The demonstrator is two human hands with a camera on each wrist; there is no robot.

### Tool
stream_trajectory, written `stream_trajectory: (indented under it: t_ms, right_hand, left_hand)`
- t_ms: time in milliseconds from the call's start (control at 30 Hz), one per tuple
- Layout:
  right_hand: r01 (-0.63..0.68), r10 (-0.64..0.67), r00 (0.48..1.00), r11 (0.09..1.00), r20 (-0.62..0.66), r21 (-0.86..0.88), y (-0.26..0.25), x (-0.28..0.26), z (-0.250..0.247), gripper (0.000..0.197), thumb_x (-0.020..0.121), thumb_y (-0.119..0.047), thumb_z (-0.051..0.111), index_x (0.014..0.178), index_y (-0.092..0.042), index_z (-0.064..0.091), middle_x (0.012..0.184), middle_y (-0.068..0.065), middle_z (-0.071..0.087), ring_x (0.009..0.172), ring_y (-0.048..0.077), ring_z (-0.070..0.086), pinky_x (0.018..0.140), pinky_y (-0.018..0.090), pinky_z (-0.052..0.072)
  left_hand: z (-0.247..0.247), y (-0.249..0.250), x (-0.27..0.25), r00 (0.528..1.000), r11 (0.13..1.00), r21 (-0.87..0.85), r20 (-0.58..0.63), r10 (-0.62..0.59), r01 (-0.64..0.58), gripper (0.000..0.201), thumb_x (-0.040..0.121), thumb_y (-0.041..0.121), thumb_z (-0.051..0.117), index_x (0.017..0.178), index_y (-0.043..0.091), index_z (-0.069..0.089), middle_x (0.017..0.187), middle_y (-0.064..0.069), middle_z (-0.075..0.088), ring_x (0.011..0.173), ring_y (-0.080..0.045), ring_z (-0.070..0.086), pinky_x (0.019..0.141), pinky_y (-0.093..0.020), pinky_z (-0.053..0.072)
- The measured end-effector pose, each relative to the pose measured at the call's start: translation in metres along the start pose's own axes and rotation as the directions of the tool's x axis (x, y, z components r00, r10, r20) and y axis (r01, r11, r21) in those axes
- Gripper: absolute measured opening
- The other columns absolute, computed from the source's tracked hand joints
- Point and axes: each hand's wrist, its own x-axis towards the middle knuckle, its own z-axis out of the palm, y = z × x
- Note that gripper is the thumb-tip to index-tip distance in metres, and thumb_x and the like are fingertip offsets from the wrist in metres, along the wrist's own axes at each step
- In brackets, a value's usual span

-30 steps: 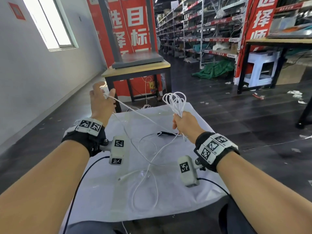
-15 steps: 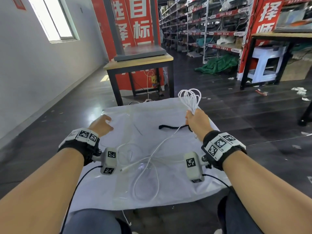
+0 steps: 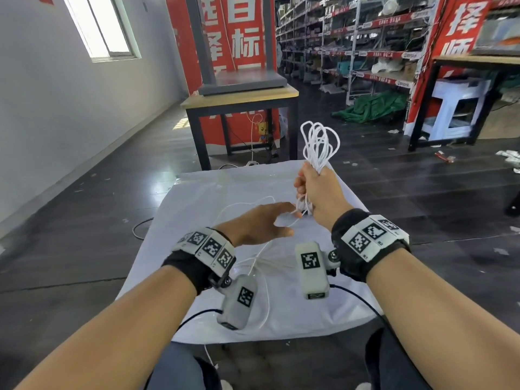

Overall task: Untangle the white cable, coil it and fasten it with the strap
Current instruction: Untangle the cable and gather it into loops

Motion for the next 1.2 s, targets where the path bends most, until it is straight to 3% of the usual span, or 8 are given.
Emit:
stream_trajectory:
  t_ms: [100,200,300,400,600,800,1067,1200]
  right_hand:
    - [0.01,-0.001,0.998,0.989,-0.064,0.145,-0.004,-0.002,-0.004,0.029,0.103,-0.018,0.038,0.075,-0.009,0.043,0.056,0.007,0.052,0.041,0.014,0.052,0.047,0.028,0.049]
    - [0.044,-0.028,0.991,0.992,-0.132,0.121,-0.004,0.001,-0.011,0.027,0.102,-0.02,0.039,0.078,-0.009,0.042,0.06,0.007,0.051,0.037,0.011,0.047,0.04,0.022,0.04]
    - [0.098,-0.114,0.986,0.987,-0.123,-0.128,-0.002,0.003,-0.018,0.023,0.102,-0.023,0.04,0.087,-0.008,0.046,0.067,0.005,0.052,0.04,0.011,0.043,0.036,0.019,0.033]
    - [0.19,-0.195,0.98,0.86,0.041,-0.474,0.006,0.002,-0.022,0.022,0.101,-0.026,0.042,0.092,-0.008,0.05,0.069,0.004,0.055,0.044,0.014,0.047,0.036,0.016,0.036]
    - [0.299,-0.001,0.93,0.587,0.368,-0.753,0.024,-0.01,-0.016,0.04,0.097,-0.042,0.048,0.083,-0.005,0.056,0.071,0.01,0.062,0.054,0.02,0.053,0.05,0.026,0.039]
    - [0.164,0.225,0.893,0.643,0.389,-0.748,0.025,-0.019,-0.004,0.058,0.091,-0.062,0.042,0.06,-0.014,0.054,0.055,0.0,0.06,0.027,-0.001,0.042,0.046,0.018,0.034]
    - [-0.146,0.449,0.805,0.784,0.388,-0.603,0.027,-0.02,0.006,0.042,0.095,-0.045,0.035,0.08,-0.008,0.051,0.058,0.005,0.054,0.035,0.011,0.032,0.038,0.019,0.024]
    - [-0.187,0.456,0.793,0.814,0.403,-0.55,0.028,-0.023,0.003,0.051,0.094,-0.054,0.033,0.094,-0.008,0.054,0.069,0.006,0.055,0.046,0.013,0.035,0.043,0.021,0.025]
  left_hand:
    - [0.005,-0.006,-0.002,0.999,0.998,-0.041,0.008,0.04,-0.04,0.015,0.094,0.021,0.056,0.108,0.018,0.06,0.11,0.004,0.065,0.095,-0.008,0.054,0.083,-0.014,0.036]
    - [0.006,-0.01,-0.011,0.986,0.998,-0.064,0.164,-0.008,0.018,0.014,0.095,0.019,0.051,0.101,0.029,0.06,0.095,0.01,0.07,0.087,0.002,0.06,0.078,-0.005,0.036]
    - [0.006,-0.012,-0.023,0.941,0.991,-0.122,0.337,-0.006,0.05,0.025,0.096,0.02,0.051,0.096,0.044,0.058,0.091,0.004,0.073,0.094,-0.005,0.063,0.09,-0.016,0.039]
    - [0.001,-0.014,-0.033,0.921,0.952,-0.303,0.383,0.072,0.051,0.026,0.099,0.017,0.05,0.115,0.031,0.064,0.081,0.002,0.068,0.085,-0.008,0.064,0.094,-0.02,0.045]
    - [-0.021,-0.013,-0.036,0.988,0.698,-0.715,0.13,0.082,0.036,0.023,0.097,0.012,0.049,0.104,0.017,0.07,0.068,0.005,0.056,0.064,-0.006,0.055,0.084,-0.025,0.053]
    - [-0.033,-0.021,-0.021,0.971,0.334,-0.942,-0.084,-0.222,-0.005,0.028,0.101,0.018,0.043,0.089,0.007,0.065,0.056,0.006,0.048,0.046,-0.004,0.04,0.057,-0.017,0.052]
    - [-0.029,-0.028,0.002,0.844,0.288,-0.957,-0.134,-0.52,0.026,0.027,0.096,0.025,0.057,0.07,0.014,0.057,0.056,0.005,0.047,0.043,-0.003,0.042,0.057,-0.018,0.05]
    - [-0.028,-0.026,0.008,0.815,0.384,-0.923,-0.196,-0.546,0.035,0.027,0.095,0.027,0.059,0.07,0.016,0.056,0.064,0.004,0.05,0.053,-0.005,0.045,0.056,-0.017,0.043]
